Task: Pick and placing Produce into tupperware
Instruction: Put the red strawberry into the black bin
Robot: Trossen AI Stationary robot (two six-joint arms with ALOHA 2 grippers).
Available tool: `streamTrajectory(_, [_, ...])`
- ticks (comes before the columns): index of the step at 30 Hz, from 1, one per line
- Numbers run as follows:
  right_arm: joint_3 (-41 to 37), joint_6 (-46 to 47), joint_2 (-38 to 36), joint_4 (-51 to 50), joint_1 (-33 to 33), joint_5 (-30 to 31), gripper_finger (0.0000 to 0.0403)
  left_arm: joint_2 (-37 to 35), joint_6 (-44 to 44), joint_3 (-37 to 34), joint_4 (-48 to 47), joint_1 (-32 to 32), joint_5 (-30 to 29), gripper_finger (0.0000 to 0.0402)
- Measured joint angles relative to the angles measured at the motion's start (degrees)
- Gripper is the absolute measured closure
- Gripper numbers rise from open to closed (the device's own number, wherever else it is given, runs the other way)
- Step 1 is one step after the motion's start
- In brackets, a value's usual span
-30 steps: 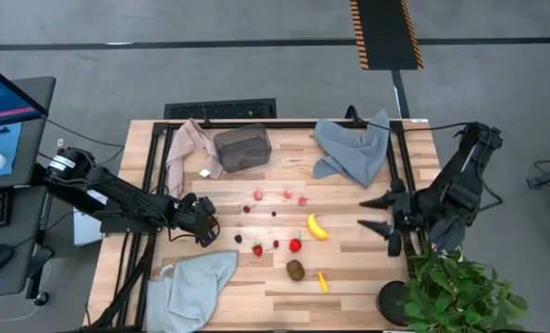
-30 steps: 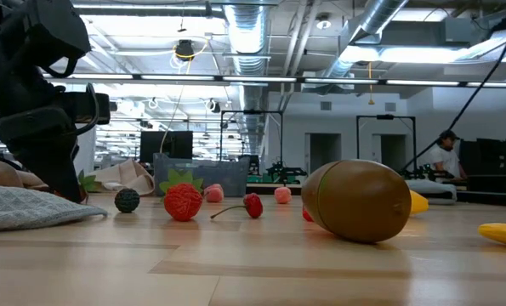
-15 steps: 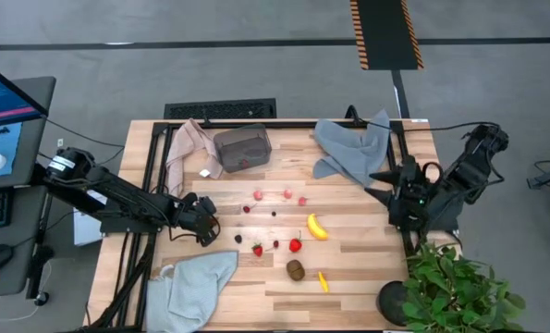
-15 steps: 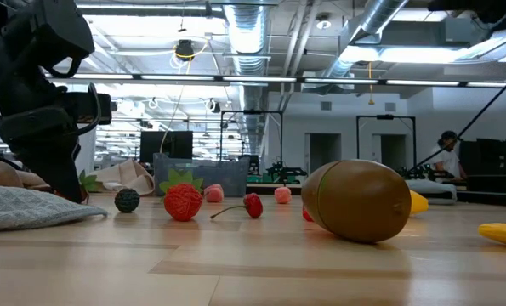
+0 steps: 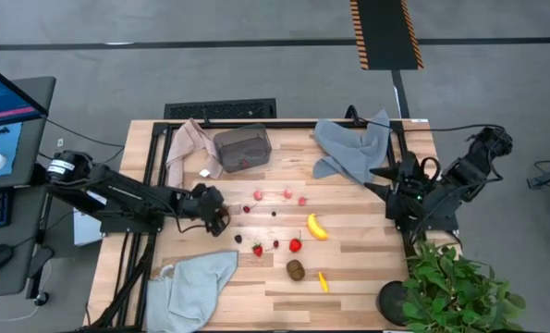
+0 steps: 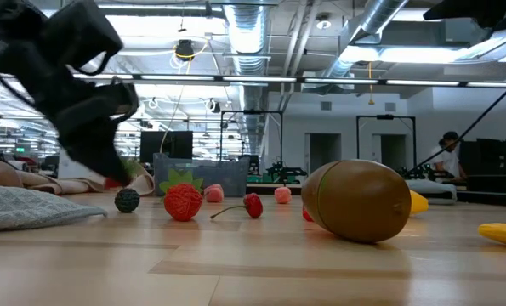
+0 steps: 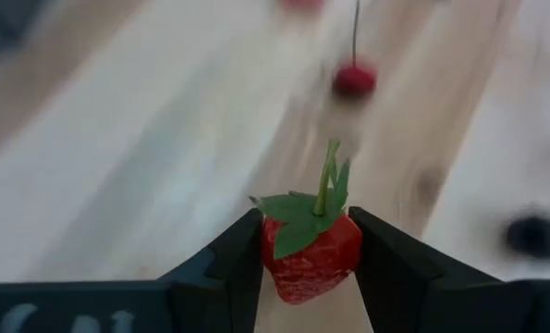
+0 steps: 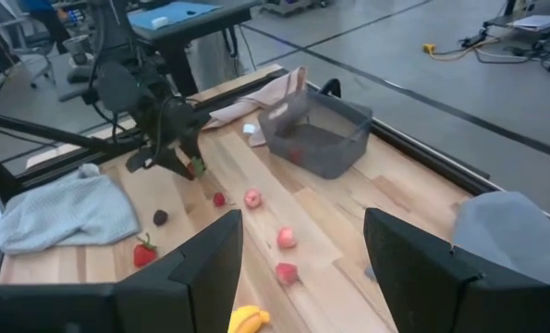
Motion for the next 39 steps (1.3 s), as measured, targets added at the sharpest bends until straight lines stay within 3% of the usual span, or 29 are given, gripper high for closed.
streamTrajectory(4, [0.00, -0.04, 0.03, 0.00, -0.75, -1.12, 0.0154, -0.02, 3.74, 2.43, 1.74, 4.32, -1.59, 0.0266])
streamTrajectory(9, [0.00, 0.13, 1.02, 0.04, -1.00, -1.19, 0.0154, -0.04, 8.30, 7.23, 2.05, 10.12, -8.41, 0.0265])
streamTrajectory(14, [0.00, 0.46, 2.31, 0.04, -1.00, -1.33, 0.0154, -0.04, 12.94, 12.15, 2.12, 17.53, -8.67, 0.0265])
streamTrajectory(21, [0.00, 0.48, 2.27, 0.04, -1.00, -2.50, 0.0154, 0.24, 17.39, 17.22, 2.14, 30.78, 6.43, 0.0265])
streamTrajectory(30, [0.00, 0.09, 2.27, 0.02, -1.00, -2.57, 0.0154, 7.04, 15.77, 17.63, 1.96, 44.50, 18.95, 0.0264])
streamTrajectory(39, [0.00, 0.09, 2.32, -0.09, -1.00, -2.70, 0.0154, 12.46, 14.98, 17.63, 4.34, 45.45, 19.56, 0.0245])
